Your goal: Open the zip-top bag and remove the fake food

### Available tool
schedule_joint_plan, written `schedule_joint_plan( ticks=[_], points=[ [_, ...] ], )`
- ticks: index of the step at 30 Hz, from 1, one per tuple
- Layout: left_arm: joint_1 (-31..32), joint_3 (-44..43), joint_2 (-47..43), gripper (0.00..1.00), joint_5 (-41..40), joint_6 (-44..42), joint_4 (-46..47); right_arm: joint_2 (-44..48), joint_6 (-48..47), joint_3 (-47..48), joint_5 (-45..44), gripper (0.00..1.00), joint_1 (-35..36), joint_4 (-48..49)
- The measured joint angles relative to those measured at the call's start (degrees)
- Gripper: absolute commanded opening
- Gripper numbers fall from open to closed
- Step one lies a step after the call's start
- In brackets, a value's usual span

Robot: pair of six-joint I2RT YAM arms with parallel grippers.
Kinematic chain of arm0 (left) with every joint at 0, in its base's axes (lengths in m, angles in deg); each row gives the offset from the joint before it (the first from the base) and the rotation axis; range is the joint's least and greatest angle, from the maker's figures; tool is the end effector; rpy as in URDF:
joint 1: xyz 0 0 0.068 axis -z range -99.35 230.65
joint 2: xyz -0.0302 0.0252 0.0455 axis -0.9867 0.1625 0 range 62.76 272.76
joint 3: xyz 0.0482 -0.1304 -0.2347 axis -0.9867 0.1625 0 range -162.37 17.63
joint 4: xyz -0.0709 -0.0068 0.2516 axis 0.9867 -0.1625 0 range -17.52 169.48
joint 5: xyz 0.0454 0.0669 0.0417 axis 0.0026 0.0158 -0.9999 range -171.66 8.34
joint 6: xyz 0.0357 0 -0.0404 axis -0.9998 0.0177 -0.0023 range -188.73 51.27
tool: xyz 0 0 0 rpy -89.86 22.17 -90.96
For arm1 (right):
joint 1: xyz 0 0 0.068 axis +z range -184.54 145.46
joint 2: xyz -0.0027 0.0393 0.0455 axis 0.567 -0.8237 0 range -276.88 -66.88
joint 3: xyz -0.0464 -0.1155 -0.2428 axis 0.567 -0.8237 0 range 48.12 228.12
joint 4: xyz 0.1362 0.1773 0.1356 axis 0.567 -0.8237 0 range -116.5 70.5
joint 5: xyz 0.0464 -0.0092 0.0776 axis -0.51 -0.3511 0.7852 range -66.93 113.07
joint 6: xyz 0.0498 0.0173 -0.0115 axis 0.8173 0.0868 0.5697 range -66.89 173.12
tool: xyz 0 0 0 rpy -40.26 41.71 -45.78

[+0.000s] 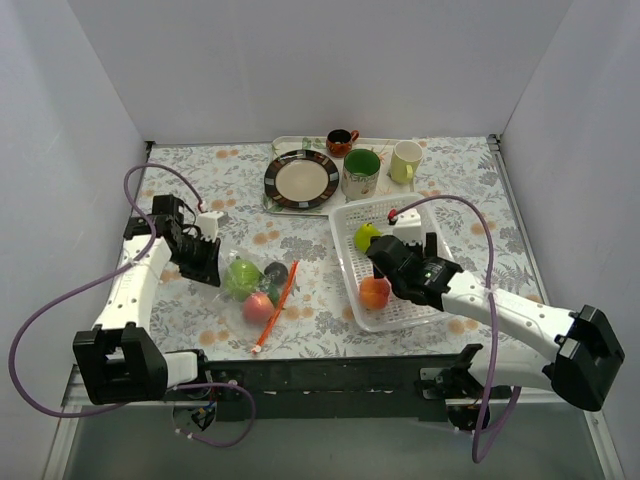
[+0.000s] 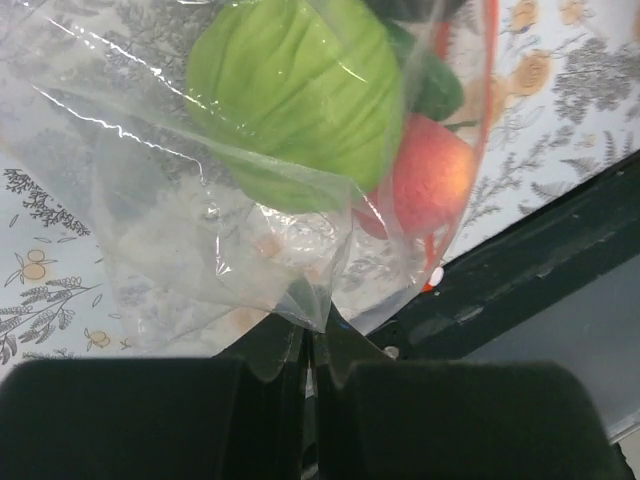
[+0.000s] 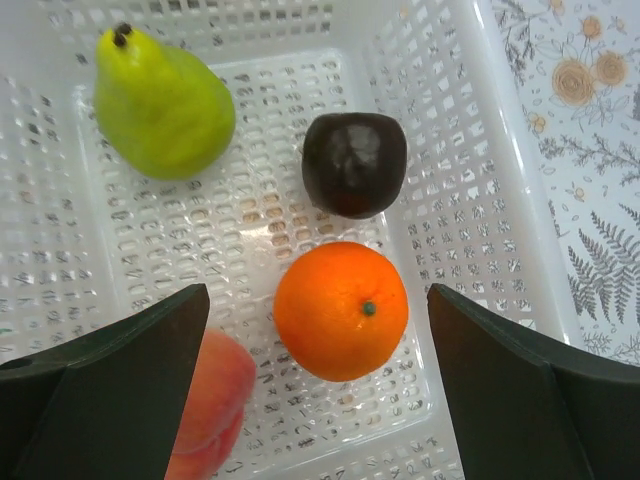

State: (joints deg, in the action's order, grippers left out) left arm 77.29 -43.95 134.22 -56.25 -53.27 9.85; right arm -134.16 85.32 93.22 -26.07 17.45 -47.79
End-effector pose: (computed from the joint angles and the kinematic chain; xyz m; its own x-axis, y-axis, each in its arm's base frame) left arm 0.2076 -0.0031 0.2764 -0.9527 -0.2972 -0.0631 -0.2376 0.8581 -0.4552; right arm 0.1626 0.1643 0.2451 -0.5186 -0.0975 -0.8494 0.0678 0.9857 -0.1545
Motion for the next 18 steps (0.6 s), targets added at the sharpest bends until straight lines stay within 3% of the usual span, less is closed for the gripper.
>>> schedule_joint_plan(
  ticks=[2, 4, 8, 9, 11, 14, 18],
  points=[
    [0.0, 2.9, -0.1, 0.00, -2.3, 0.0, 2.3, 0.3, -1.0, 1.9, -0.1, 0.93, 0.4, -0.2],
    [0.0, 5.9, -0.1, 0.00, -5.0, 0.0, 4.5, 1.4, -3.0, 3.1, -0.1, 0.82, 2.0, 1.2],
    [0.0, 13.5, -0.3, 0.00, -10.1, 0.0, 10.6, 5.5, -7.6, 2.6, 2.2, 0.60, 11.2, 8.2],
    [0.0, 16.2, 0.0, 0.00, -11.7, 0.0, 12.7, 6.1, -8.7, 1.8, 3.2, 0.50, 14.3, 11.4],
    [0.0, 18.6, 0.7, 0.00, -13.1, 0.0, 14.9, 5.8, -10.0, 0.3, 5.3, 0.44, 18.0, 15.4],
    [0.0, 21.8, 3.1, 0.00, -15.3, 0.0, 18.6, 1.7, -10.9, -2.3, 9.0, 0.45, 22.0, 21.4],
    [0.0, 23.0, 4.8, 0.00, -17.2, 0.0, 21.7, -5.9, -12.5, -3.8, 13.7, 0.60, 24.7, 27.8]
  ],
)
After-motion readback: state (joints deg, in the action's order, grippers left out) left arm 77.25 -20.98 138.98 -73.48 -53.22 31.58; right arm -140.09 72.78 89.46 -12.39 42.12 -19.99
